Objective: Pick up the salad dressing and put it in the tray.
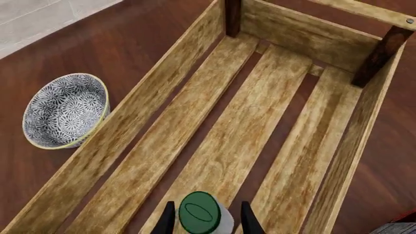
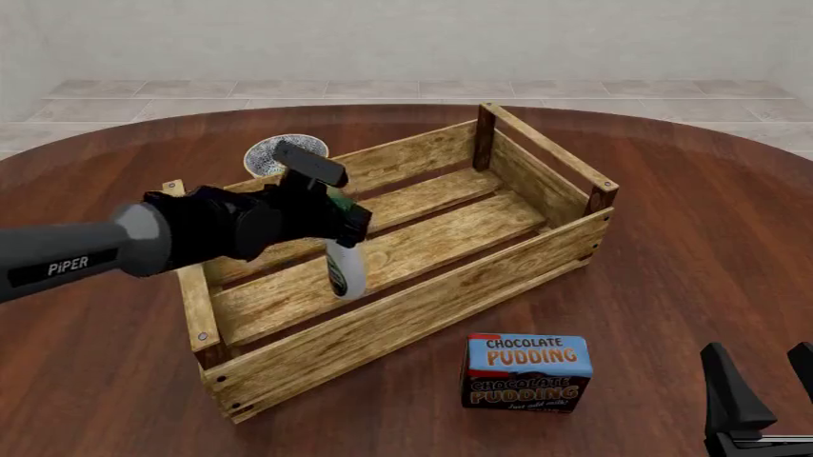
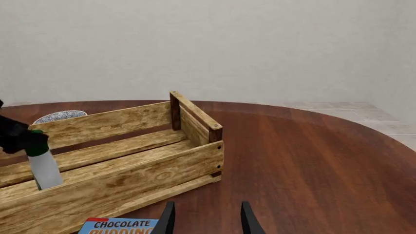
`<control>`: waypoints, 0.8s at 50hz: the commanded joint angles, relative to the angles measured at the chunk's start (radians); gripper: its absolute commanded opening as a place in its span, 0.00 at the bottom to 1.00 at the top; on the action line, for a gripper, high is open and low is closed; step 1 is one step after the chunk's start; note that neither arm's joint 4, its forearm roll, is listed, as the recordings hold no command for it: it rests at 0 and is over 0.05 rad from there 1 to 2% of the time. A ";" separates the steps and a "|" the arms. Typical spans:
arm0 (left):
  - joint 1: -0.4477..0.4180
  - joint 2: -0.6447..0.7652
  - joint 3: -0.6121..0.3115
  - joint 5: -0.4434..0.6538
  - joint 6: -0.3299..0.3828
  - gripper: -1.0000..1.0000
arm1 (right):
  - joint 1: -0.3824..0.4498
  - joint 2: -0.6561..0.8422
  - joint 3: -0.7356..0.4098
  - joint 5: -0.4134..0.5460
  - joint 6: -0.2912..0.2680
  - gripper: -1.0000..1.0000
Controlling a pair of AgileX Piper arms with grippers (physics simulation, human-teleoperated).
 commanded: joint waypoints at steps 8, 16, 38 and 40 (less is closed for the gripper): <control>0.002 -0.136 0.029 0.030 0.026 1.00 | 0.000 0.000 0.000 0.000 0.000 1.00; 0.001 -0.189 0.033 0.048 0.029 1.00 | 0.000 0.000 0.000 0.000 0.000 1.00; -0.007 -0.399 0.084 0.082 0.033 1.00 | 0.000 0.000 0.000 0.000 0.000 1.00; -0.009 -0.422 0.093 0.078 0.020 1.00 | 0.000 0.000 0.000 0.000 0.000 1.00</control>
